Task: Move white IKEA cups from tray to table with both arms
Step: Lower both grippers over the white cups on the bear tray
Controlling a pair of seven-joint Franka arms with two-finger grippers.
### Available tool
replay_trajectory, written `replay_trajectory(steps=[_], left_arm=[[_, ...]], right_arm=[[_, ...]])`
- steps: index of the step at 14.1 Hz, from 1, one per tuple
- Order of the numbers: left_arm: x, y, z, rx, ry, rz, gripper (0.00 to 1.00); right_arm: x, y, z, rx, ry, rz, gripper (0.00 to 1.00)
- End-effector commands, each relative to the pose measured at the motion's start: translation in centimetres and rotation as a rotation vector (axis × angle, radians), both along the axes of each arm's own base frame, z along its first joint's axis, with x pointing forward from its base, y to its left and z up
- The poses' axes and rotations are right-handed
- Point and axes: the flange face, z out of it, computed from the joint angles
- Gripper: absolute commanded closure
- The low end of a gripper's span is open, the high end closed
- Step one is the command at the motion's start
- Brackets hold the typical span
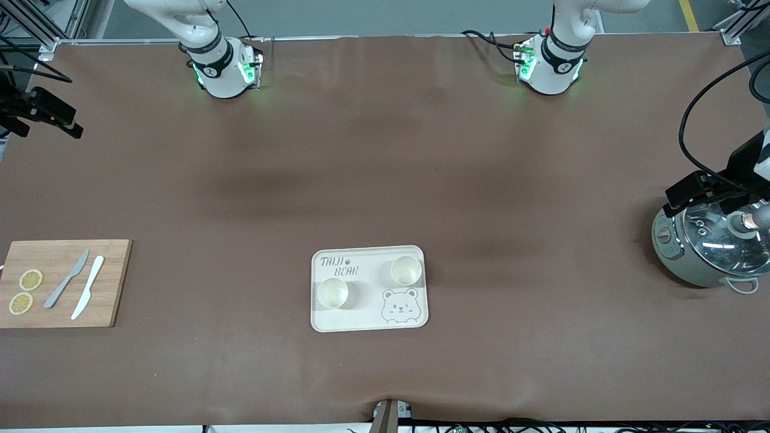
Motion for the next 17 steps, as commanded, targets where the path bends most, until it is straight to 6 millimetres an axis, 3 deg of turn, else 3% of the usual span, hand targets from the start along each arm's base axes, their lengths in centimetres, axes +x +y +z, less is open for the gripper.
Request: replay_trajectory(steps=[1, 13, 17], left_arm=[[-0.2, 0.3, 0.6, 0.014, 0.001, -0.012, 0.0], [-0.4, 0.3, 1.0, 0.014, -0.004, -0.022, 0.0], [-0.1, 0.0, -0.6, 0.013, 0.029, -0.024, 0.0]], right_arm=[[-0.1, -0.1, 0.5, 0.001, -0.006, 0.01, 0.0], [0.0, -0.4, 0.3, -0.002, -0.004, 0.05, 0.0], [0.0, -0.3, 0.3, -0.002, -0.004, 0.041, 0.0]])
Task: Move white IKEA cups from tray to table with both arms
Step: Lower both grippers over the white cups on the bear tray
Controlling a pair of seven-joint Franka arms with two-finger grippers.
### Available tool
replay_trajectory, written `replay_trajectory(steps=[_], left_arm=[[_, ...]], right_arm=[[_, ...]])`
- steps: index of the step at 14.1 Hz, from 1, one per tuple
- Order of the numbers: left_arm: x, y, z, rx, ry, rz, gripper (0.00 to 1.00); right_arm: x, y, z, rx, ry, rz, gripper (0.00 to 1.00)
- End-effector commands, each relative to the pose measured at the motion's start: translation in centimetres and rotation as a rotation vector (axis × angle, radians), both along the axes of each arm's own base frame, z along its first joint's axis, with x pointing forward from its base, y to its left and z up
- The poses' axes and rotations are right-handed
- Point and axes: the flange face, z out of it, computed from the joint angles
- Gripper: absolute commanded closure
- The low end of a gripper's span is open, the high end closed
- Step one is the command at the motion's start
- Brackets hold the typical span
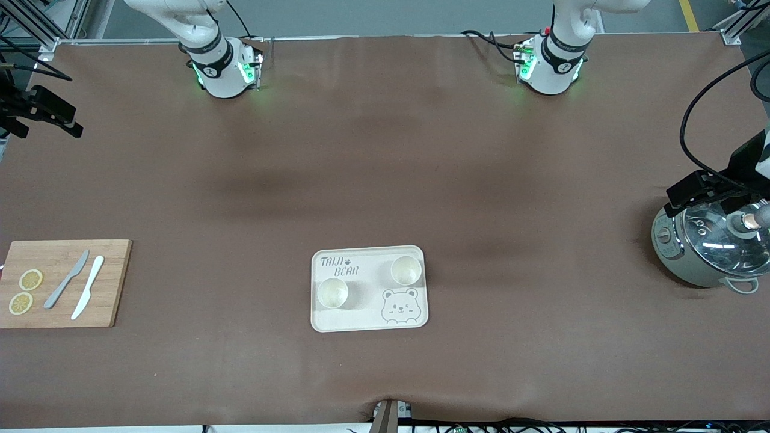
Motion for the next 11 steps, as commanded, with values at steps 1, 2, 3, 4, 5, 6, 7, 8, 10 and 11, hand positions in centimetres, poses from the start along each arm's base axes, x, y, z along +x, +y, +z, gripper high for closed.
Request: replay_trajectory(steps=[1, 2, 3, 4, 5, 6, 7, 8, 10, 11], left_arm=[[0.0, 0.0, -1.0, 0.013, 0.03, -0.015, 0.0], [0.3, -0.1, -1.6, 0.015, 0.04, -0.011, 0.0], [0.8, -0.3, -2.8, 0.01, 0.058, -0.009, 0.0], [1.1, -0.4, -3.5, 0.009, 0.07, -0.009, 0.0], [1.5, -0.6, -4.6, 0.005, 0.086, -0.006, 0.0], [1.9, -1.0, -5.3, 0.002, 0.095, -0.006, 0.0], [2.0, -1.2, -5.6, 0.006, 0.095, -0.008, 0.0], [2.4, -1.7, -6.5, 0.009, 0.105, -0.012, 0.0], [3.0, -2.2, -8.4, 0.016, 0.13, -0.016, 0.0], [3.3, -2.6, -9.3, 0.02, 0.144, -0.021, 0.0]], right_arm=[[0.0, -0.4, 0.3, -0.004, -0.003, -0.005, 0.0], [0.0, -0.5, 0.3, -0.004, -0.005, -0.006, 0.0], [0.0, -0.6, 0.2, -0.003, -0.002, -0.009, 0.0], [0.0, -0.7, 0.2, -0.003, -0.002, -0.009, 0.0], [0.0, -0.7, 0.2, -0.003, -0.002, -0.009, 0.0], [0.0, -0.7, 0.2, -0.006, -0.002, -0.009, 0.0], [0.1, -0.7, 0.1, -0.006, 0.001, -0.008, 0.0], [0.1, -0.7, 0.1, -0.006, 0.001, -0.008, 0.0], [0.2, -0.5, 0.0, -0.006, 0.003, -0.005, 0.0], [0.2, -0.5, 0.1, -0.005, -0.005, -0.002, 0.0]])
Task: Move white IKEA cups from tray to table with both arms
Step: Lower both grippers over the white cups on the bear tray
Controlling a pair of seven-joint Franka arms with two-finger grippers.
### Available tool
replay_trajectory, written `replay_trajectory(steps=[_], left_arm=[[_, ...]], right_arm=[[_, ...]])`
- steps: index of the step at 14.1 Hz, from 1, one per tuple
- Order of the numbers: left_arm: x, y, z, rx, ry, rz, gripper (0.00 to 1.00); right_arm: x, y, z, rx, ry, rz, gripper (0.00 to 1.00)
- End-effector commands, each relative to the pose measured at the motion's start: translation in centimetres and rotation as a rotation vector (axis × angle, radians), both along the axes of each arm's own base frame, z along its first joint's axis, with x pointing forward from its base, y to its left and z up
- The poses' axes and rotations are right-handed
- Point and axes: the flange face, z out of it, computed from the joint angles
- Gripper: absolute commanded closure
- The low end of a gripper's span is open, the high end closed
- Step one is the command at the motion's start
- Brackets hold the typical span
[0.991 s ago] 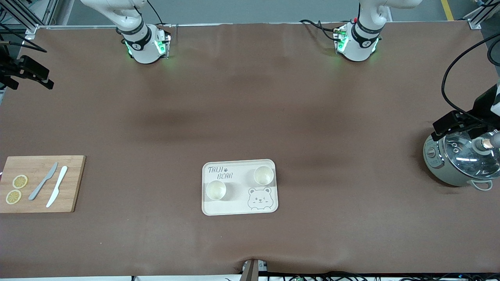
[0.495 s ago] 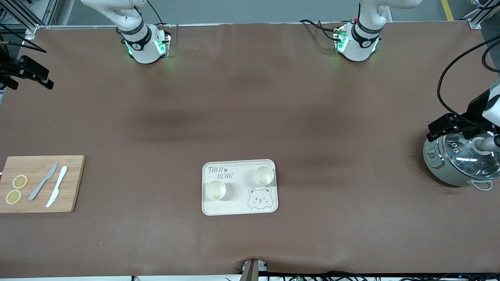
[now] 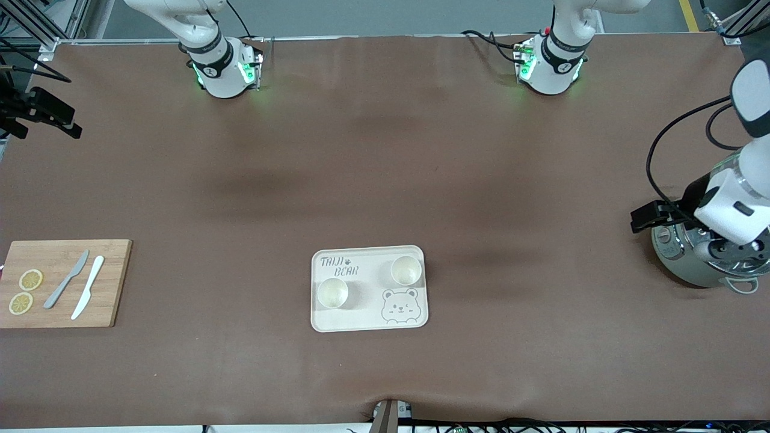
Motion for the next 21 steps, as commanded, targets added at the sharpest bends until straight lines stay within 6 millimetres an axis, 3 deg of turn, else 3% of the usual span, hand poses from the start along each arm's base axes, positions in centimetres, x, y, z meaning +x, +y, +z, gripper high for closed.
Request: replay_trajectory(steps=[1, 5, 8, 10, 13, 16, 19, 21], left_arm=[[0.9, -1.0, -2.2, -0.005, 0.029, -0.007, 0.0], [2.0, -4.3, -7.0, -0.001, 0.081, -0.051, 0.0], [3.1, -5.8, -9.5, -0.096, 0.073, -0.018, 0.0], [3.7, -6.8, -11.0, -0.108, 0.067, 0.037, 0.0], [4.2, -10.4, -13.1, -0.116, 0.044, 0.116, 0.0], [4.5, -14.0, -14.5, -0.121, -0.009, 0.226, 0.0], [4.6, -19.1, -17.2, -0.154, -0.063, 0.338, 0.0], [4.3, -21.9, -18.7, -0.159, -0.089, 0.362, 0.0]], right_arm=[[0.3, 0.1, 0.3, 0.0, -0.017, 0.01, 0.0], [1.9, 1.1, -0.8, 0.01, -0.029, 0.025, 0.0], [6.1, 3.8, -3.1, 0.029, -0.026, 0.066, 0.0], [9.3, 6.8, -6.2, 0.05, -0.021, 0.043, 0.0], [13.1, 13.6, -10.5, 0.046, -0.015, -0.028, 0.0], [16.3, 17.1, -14.5, 0.056, -0.044, -0.06, 0.0], [17.5, 18.8, -17.7, 0.062, -0.05, -0.086, 0.0], [18.0, 21.2, -19.4, 0.07, -0.072, -0.104, 0.0]])
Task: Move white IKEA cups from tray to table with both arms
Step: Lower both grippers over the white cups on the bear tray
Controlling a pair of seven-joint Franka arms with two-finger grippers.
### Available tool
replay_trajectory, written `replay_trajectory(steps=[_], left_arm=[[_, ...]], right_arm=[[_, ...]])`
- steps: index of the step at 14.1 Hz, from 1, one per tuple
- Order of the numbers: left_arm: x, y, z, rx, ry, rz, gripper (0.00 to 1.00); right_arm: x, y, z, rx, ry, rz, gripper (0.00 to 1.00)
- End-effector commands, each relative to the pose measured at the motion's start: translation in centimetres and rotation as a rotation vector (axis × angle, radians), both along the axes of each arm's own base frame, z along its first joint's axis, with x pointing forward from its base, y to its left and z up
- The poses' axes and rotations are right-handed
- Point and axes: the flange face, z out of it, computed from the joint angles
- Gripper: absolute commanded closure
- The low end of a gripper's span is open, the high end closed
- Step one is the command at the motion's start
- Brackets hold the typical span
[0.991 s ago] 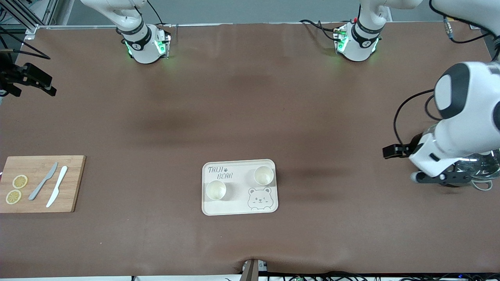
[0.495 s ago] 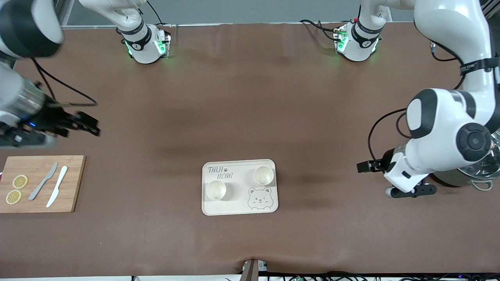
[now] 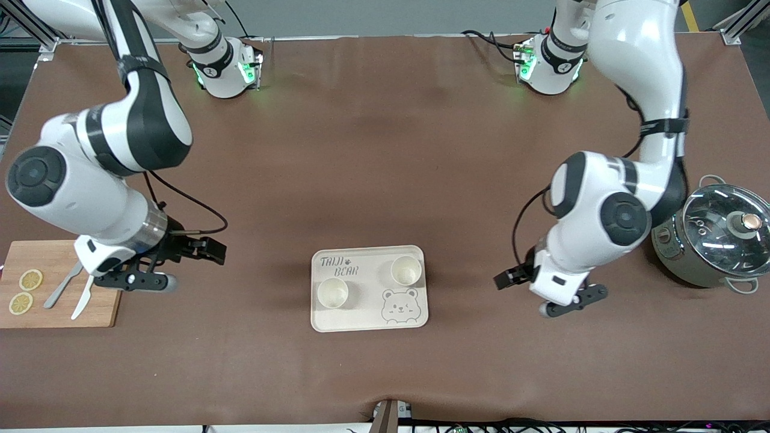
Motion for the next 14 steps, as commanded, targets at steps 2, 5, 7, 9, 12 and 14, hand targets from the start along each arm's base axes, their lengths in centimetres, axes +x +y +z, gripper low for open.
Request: replay_trajectory(steps=[2, 5, 7, 9, 12, 14], left_arm=[[-0.7, -4.9, -2.3, -0.013, -0.023, 0.051, 0.0], [-1.8, -8.8, -4.6, 0.005, -0.058, 0.077, 0.0], [-2.6, -11.6, -5.7, 0.003, -0.076, 0.099, 0.0], [-3.6, -13.9, -6.9, 0.01, -0.073, 0.105, 0.0], [-5.0, -16.6, -8.5, 0.038, -0.076, 0.114, 0.0], [-5.9, -18.0, -9.5, 0.042, -0.076, 0.11, 0.0]], right_arm=[[1.0, 3.9, -2.2, 0.019, -0.027, -0.075, 0.0], [1.6, 5.9, -5.2, 0.026, -0.036, -0.081, 0.0], [1.5, 7.6, -7.3, 0.021, -0.031, -0.058, 0.0], [1.7, 8.5, -8.9, 0.025, -0.035, -0.077, 0.0], [1.7, 10.8, -11.3, 0.035, -0.066, -0.056, 0.0], [1.8, 11.6, -12.6, 0.04, -0.075, -0.061, 0.0]])
